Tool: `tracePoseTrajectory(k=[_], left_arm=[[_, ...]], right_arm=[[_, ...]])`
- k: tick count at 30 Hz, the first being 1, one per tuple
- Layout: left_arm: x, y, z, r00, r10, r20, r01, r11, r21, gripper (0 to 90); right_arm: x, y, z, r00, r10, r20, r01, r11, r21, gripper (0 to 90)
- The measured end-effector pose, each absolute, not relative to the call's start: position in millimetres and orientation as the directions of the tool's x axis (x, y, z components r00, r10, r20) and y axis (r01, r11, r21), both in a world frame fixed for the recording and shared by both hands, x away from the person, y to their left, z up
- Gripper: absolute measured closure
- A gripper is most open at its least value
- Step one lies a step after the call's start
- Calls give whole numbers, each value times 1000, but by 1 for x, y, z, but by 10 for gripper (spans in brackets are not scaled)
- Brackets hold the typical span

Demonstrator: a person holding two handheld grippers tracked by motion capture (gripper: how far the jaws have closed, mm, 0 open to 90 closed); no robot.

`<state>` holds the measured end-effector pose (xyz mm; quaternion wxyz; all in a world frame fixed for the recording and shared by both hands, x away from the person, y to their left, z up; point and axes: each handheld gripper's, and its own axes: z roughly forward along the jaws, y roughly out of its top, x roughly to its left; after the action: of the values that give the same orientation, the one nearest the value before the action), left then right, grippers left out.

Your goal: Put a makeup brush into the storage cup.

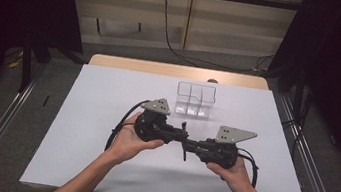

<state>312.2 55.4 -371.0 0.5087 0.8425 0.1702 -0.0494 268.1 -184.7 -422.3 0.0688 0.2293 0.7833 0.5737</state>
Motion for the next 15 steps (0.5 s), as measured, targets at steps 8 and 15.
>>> tracePoseTrajectory(k=[8,15], left_arm=[[310,56,-370,945,228,-236,310,-380,872,758],[310,59,-369,942,254,-219,301,-349,888,630]], right_arm=[[268,-185,-422,-885,440,154,278,233,932,845],[269,-188,-422,-879,453,148,275,229,934,845]])
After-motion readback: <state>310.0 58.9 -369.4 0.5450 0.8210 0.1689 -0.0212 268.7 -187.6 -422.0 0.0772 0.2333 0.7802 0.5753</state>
